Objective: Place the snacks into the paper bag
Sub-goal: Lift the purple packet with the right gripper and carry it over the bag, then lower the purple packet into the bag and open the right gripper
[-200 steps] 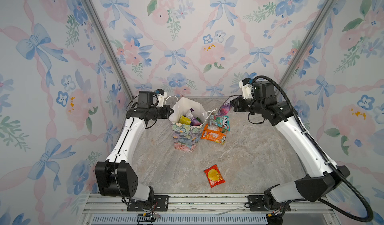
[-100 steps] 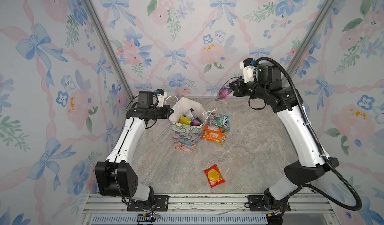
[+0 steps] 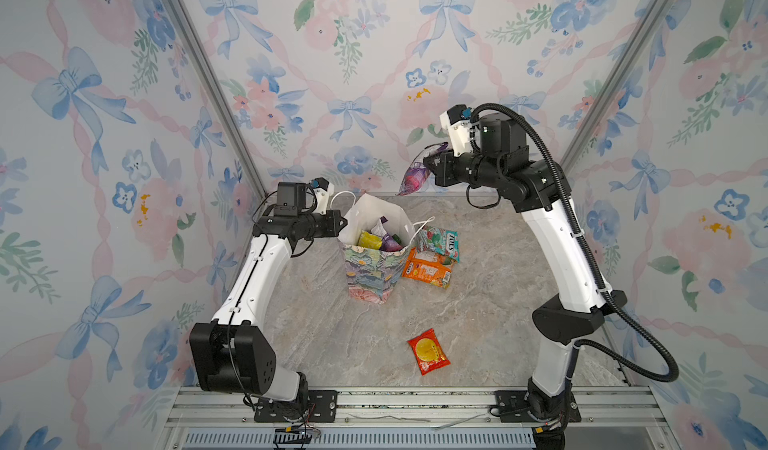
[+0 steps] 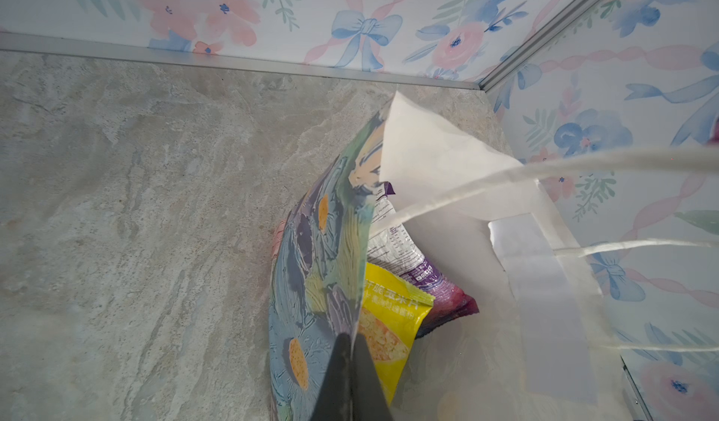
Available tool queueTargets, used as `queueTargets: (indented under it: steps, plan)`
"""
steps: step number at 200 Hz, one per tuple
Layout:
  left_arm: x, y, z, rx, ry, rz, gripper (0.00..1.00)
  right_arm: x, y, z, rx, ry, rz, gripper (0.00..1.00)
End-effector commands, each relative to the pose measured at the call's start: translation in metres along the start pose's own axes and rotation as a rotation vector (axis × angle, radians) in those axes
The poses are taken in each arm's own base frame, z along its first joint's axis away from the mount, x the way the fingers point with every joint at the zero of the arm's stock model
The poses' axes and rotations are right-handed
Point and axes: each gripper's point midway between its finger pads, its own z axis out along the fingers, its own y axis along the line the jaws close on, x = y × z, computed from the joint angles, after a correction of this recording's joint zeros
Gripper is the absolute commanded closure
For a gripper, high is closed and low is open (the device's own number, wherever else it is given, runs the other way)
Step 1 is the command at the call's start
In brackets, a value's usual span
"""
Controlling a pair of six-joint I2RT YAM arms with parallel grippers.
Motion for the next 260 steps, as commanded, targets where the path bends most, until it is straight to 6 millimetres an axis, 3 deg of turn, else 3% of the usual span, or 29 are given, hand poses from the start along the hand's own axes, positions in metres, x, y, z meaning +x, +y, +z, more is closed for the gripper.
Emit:
queueTargets:
  steps: [1,48,86,166,260]
  plan:
    - [0.008,0.004,0.006,-0.008,0.032,-0.006,1.0,0.006,0.027,0.007,-0.079,0.017,-0.034,1.0]
    - [0.008,0.003,0.006,-0.006,0.032,-0.004,1.0,0.038,0.068,0.032,-0.178,0.108,-0.075,1.0]
    - [0.009,0.003,0.006,-0.006,0.033,-0.004,1.0,0.062,0.086,0.056,-0.228,0.175,-0.078,1.0]
    - [0.009,0.003,0.006,-0.008,0.032,-0.003,1.0,0.089,0.094,0.085,-0.262,0.245,-0.069,1.0]
    - [0.008,0.003,0.006,-0.009,0.031,-0.002,1.0,0.116,0.102,0.095,-0.305,0.321,-0.058,1.0]
